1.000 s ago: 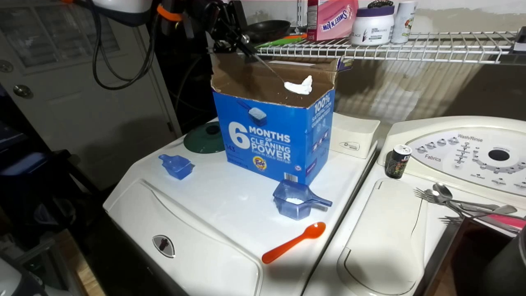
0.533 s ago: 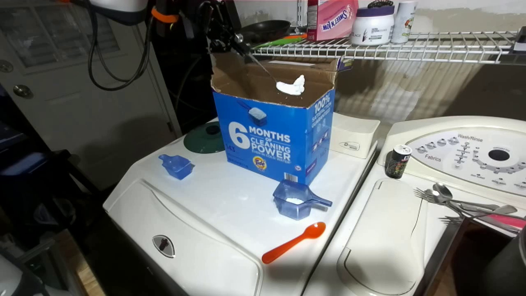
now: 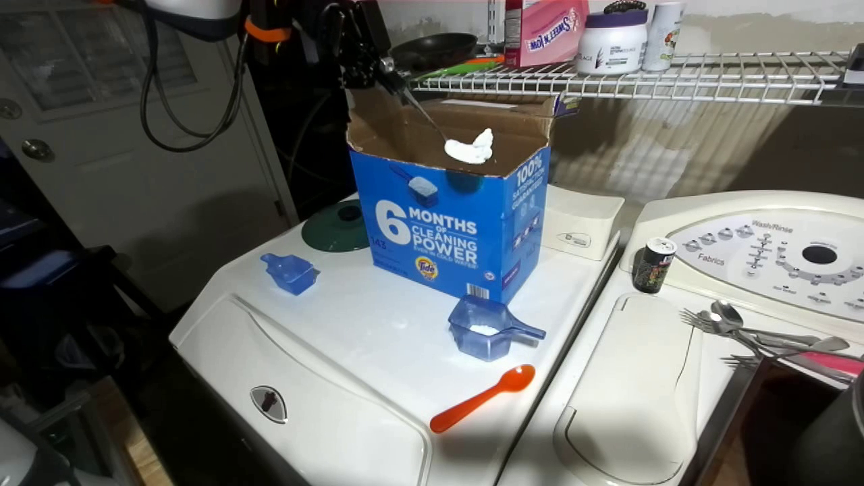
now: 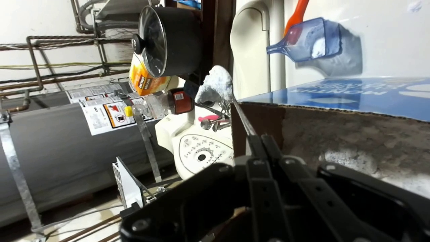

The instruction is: Transfer a spoonful of contents from the blue box to the right scoop

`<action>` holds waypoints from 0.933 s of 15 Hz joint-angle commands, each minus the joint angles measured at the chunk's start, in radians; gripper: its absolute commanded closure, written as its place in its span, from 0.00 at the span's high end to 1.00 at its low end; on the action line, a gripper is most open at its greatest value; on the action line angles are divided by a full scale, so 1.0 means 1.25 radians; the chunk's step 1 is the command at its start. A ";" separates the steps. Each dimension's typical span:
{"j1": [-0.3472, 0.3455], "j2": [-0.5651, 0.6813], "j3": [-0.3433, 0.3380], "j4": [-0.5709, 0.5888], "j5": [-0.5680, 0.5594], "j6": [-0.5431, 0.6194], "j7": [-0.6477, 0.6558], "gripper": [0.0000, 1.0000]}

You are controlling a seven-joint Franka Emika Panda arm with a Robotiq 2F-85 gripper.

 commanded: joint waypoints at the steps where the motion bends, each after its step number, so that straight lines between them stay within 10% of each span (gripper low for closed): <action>1: 0.003 -0.027 0.006 -0.026 0.013 -0.022 0.036 0.01; 14: -0.004 -0.099 0.003 -0.131 0.081 0.003 0.146 0.01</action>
